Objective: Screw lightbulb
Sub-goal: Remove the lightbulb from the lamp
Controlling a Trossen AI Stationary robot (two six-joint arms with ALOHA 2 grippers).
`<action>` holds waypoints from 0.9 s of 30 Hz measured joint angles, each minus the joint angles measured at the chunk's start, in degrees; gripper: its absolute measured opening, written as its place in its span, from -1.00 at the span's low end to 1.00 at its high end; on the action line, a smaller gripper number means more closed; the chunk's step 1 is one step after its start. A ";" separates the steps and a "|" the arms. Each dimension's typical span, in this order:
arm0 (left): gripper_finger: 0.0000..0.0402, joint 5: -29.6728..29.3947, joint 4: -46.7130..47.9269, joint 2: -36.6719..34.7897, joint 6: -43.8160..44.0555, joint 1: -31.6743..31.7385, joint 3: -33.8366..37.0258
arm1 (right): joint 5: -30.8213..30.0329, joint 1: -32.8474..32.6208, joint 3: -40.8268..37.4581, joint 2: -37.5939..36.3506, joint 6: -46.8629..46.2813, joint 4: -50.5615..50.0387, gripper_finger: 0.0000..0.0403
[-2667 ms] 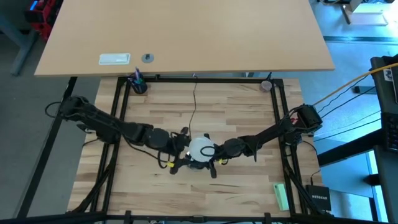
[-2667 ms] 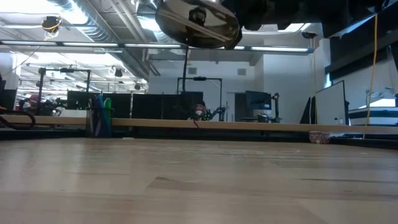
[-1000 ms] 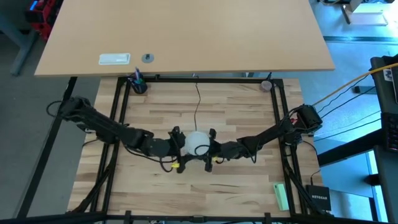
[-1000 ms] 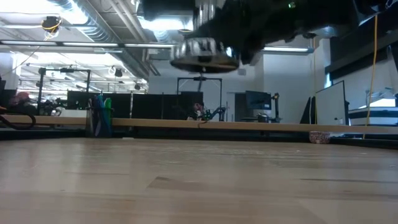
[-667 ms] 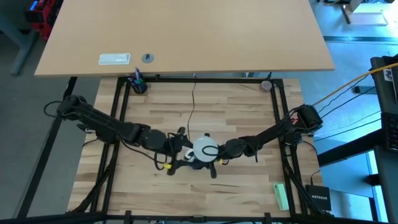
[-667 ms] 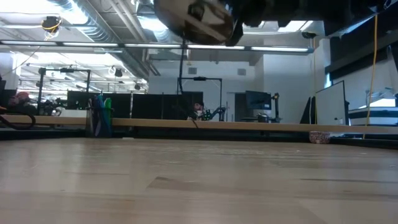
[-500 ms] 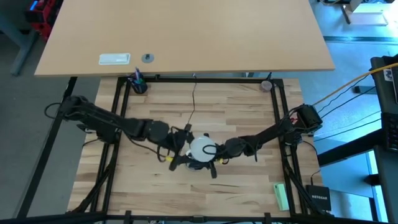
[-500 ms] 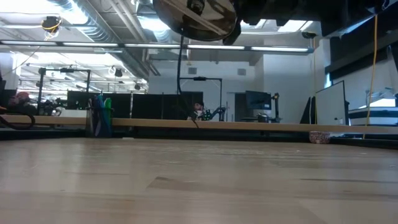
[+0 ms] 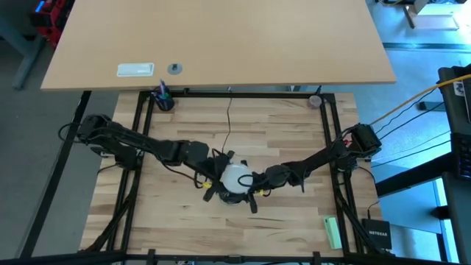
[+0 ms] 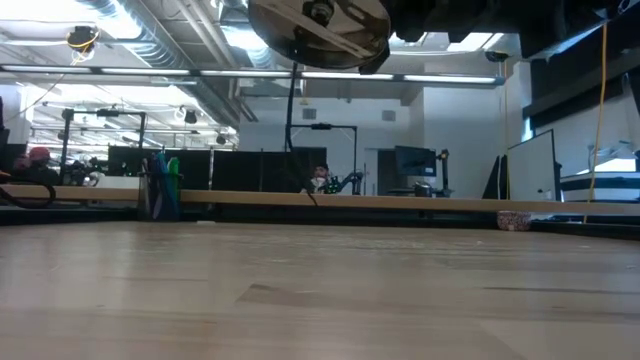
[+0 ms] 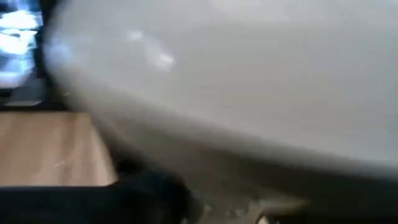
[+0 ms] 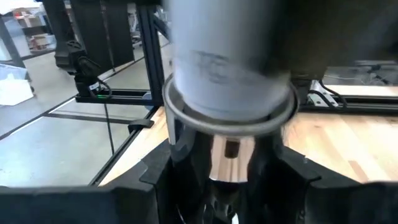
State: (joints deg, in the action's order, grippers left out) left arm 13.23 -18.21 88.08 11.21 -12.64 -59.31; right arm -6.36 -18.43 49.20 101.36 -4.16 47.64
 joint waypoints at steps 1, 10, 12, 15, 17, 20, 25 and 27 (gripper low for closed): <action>-0.30 -1.54 1.66 -0.60 -0.16 -0.01 0.00 | -0.97 0.00 0.03 0.00 -0.33 -0.30 -0.13; -0.32 -32.86 12.27 -4.70 3.35 -4.79 -0.11 | -17.67 0.12 0.27 -0.01 -2.44 -4.17 -0.13; -0.32 -39.45 10.23 -2.44 5.45 -6.03 -0.11 | -22.30 0.01 0.09 0.03 -3.28 -4.95 -0.13; -0.32 -50.51 9.08 1.81 11.30 -7.29 -0.10 | -28.20 0.02 -0.03 0.26 -5.96 -8.75 -0.13; -0.32 -55.79 8.36 4.39 15.18 -7.92 -0.27 | -30.41 0.08 -0.03 0.26 -8.15 -12.00 -0.13; -0.33 -58.09 6.25 7.26 17.40 -8.26 -0.17 | -31.96 0.25 -0.08 0.69 -10.46 -15.71 -0.13; -0.33 -57.25 6.04 7.11 13.50 -8.26 0.00 | -28.68 0.92 -0.08 2.03 -10.26 -14.01 -0.13; -0.33 -56.04 6.39 6.93 12.08 -8.29 0.03 | -25.57 1.52 -0.10 2.03 -9.82 -14.03 -0.10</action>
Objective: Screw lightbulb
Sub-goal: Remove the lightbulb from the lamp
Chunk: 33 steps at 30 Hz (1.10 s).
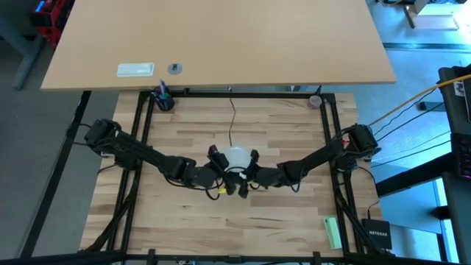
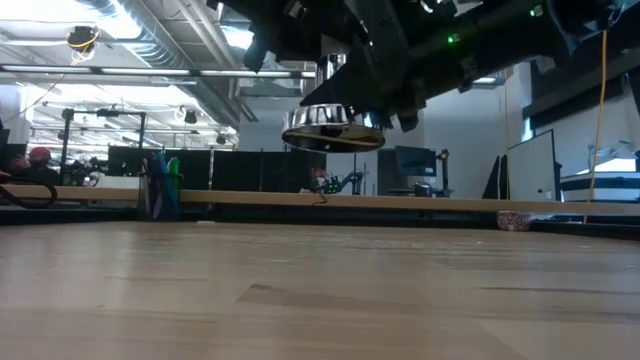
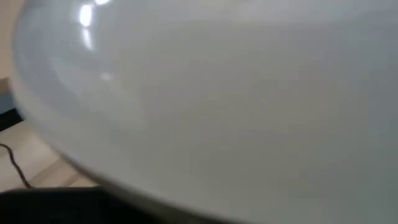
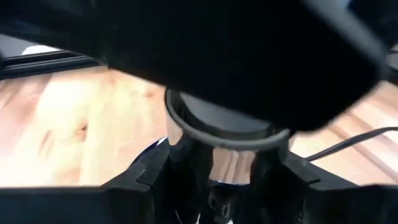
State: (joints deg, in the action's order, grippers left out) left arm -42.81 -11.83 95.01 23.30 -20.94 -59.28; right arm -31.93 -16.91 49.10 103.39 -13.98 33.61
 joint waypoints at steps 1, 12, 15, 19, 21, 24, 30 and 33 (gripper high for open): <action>-0.33 0.23 0.11 -0.08 -0.40 -0.08 0.04 | 1.60 0.07 0.00 -0.04 0.27 0.02 -0.03; -0.33 0.25 4.89 -2.14 -1.46 -1.69 0.04 | 12.41 0.07 -0.26 -6.87 2.90 -5.11 0.90; -0.33 1.08 5.44 -2.10 -2.91 -2.42 0.05 | 14.25 0.11 -0.02 -11.23 2.90 -10.03 0.96; -0.33 1.03 5.18 -1.97 -3.91 -2.88 0.16 | 14.64 0.12 -0.03 -15.86 2.55 -16.68 0.97; -0.33 0.81 4.91 -2.05 -3.94 -2.88 0.06 | 14.84 0.10 -0.04 -17.73 2.45 -17.75 0.97; -0.33 0.72 5.12 -2.02 -4.17 -3.09 0.06 | 17.41 0.07 0.02 -20.29 1.01 -19.51 0.97; -0.33 1.87 3.34 -3.35 -4.53 -3.43 0.06 | 21.43 0.09 0.08 -21.78 -1.88 -19.96 0.97; -0.33 5.88 0.73 -5.24 -6.29 -3.60 0.06 | 26.27 0.09 0.01 -21.65 -1.10 -24.41 0.97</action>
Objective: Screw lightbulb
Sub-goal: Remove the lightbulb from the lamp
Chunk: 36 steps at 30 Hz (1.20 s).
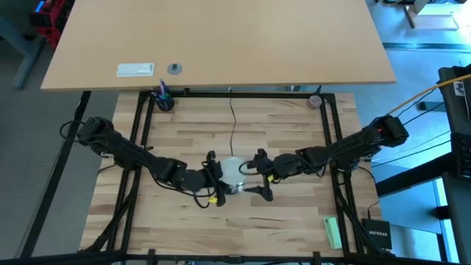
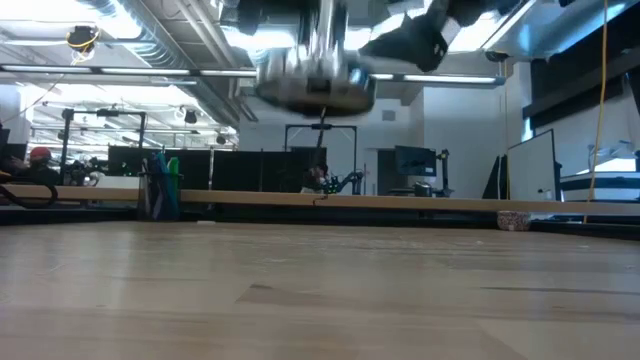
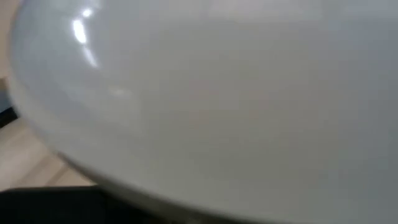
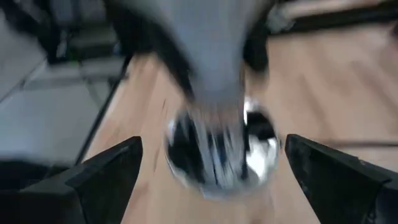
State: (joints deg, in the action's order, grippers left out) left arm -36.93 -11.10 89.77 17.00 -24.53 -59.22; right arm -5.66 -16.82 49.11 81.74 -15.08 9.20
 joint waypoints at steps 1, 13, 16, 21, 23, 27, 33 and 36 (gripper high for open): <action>-0.33 1.69 -0.47 -0.69 -0.67 -0.04 0.00 | 1.97 0.00 -0.02 0.02 0.37 -1.53 0.97; -0.33 13.74 -6.38 -4.61 -5.40 0.07 -0.02 | 14.29 0.02 2.07 2.51 12.69 7.28 0.97; -0.33 17.85 -8.12 -4.65 -5.93 0.44 -0.04 | 17.80 0.13 2.22 3.99 14.24 14.50 0.97; -0.33 20.68 -9.32 -4.61 -6.70 0.52 -0.04 | 21.98 0.52 2.55 7.31 14.00 20.95 0.97; -0.33 21.64 -10.36 -4.61 -6.77 0.59 -0.04 | 22.27 0.41 2.57 8.47 13.83 23.97 0.97; -0.33 23.45 -12.11 -4.61 -8.29 0.57 -0.04 | 23.49 0.35 2.60 10.53 12.71 25.75 0.95; -0.33 24.05 -11.95 -4.61 -8.10 0.57 -0.04 | 23.84 0.37 2.61 10.47 12.25 29.37 0.62; -0.33 23.97 -12.07 -4.61 -8.10 0.57 -0.04 | 21.26 0.37 2.60 10.47 12.40 28.77 0.34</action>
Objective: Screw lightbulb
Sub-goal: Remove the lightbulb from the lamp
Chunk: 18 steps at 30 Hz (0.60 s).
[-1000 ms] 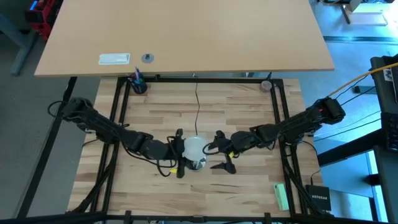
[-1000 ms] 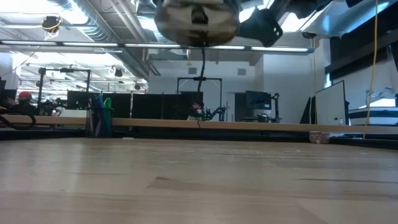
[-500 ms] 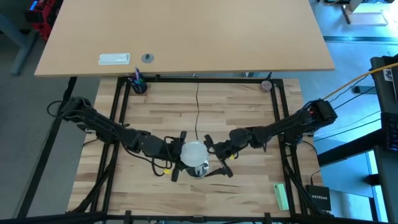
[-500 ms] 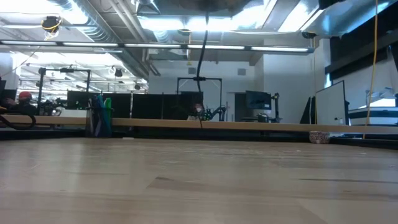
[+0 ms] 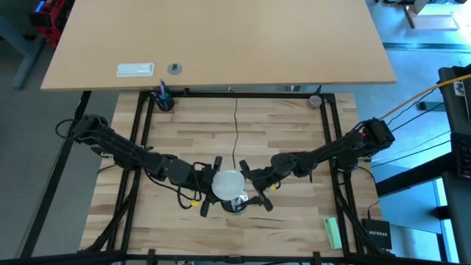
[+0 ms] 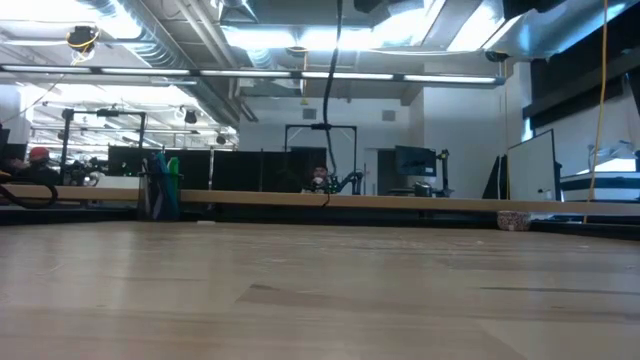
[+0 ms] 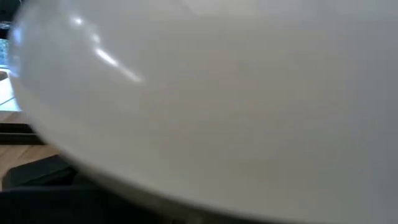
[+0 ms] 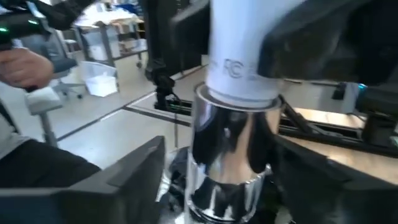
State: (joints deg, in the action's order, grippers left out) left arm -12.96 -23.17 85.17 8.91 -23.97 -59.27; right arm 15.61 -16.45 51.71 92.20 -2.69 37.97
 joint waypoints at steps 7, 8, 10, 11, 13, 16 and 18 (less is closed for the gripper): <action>-0.33 -1.79 0.93 0.11 0.77 0.42 0.00 | -4.81 -0.02 0.01 0.00 0.23 -3.32 -0.15; -0.33 -2.51 1.26 0.11 1.24 0.42 0.00 | -6.18 -0.02 0.01 -0.02 0.35 -3.89 -0.15; -0.33 -5.03 2.46 0.11 2.36 0.40 0.00 | -9.50 -0.09 0.04 -0.08 0.36 -5.40 -0.15; -0.33 -6.79 3.39 0.11 2.97 0.40 0.00 | -11.01 -0.09 0.06 -0.11 0.37 -6.27 -0.15; -0.33 -11.52 6.15 0.11 5.16 0.33 0.00 | -15.59 -0.09 0.06 -0.09 0.33 -8.26 -0.15; -0.33 -22.10 10.34 0.66 9.89 0.35 0.00 | -25.83 -0.09 0.06 -0.07 -0.19 -11.48 -0.15; -0.33 -29.02 11.33 1.86 13.40 0.35 -0.02 | -32.60 -0.09 0.04 0.00 -1.47 -13.23 -0.15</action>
State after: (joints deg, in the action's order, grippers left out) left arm -41.98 -11.84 87.03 22.31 -23.62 -59.29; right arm -16.99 -16.53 51.76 92.20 -4.15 24.74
